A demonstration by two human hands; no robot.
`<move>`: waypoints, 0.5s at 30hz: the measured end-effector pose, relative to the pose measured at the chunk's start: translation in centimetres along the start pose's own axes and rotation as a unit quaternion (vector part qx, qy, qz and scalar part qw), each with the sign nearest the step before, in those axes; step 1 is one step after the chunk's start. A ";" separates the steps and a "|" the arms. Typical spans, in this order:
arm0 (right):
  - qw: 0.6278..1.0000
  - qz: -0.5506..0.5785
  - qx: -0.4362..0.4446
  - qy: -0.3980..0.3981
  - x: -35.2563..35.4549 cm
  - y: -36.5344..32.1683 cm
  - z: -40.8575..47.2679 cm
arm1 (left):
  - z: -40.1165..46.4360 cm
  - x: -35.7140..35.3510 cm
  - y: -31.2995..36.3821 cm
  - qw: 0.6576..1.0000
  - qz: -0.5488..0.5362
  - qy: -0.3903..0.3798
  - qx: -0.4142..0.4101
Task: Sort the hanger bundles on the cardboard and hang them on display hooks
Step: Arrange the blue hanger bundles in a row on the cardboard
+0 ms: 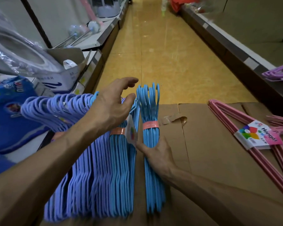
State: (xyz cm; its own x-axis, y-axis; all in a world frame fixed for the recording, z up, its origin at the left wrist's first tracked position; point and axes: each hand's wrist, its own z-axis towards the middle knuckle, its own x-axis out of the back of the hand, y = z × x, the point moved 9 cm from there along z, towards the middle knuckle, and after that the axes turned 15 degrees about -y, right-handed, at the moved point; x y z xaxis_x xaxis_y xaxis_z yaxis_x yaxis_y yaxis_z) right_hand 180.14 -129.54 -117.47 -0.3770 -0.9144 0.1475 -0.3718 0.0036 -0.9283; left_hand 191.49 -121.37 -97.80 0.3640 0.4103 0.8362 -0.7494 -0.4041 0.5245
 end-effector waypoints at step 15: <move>0.990 -0.082 -0.003 -0.114 -4.0 1.0 0.7 | 0.4 -0.9 -0.4 0.994 0.094 -0.035 0.044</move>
State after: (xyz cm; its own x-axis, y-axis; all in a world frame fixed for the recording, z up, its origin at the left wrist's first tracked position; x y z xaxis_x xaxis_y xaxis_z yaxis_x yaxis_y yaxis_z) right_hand 181.90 -126.19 -119.23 -0.1107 -0.9706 0.2140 -0.4174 -0.1500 -0.8963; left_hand 191.69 -121.91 -98.70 0.2617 0.2641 0.9283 -0.7578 -0.5395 0.3671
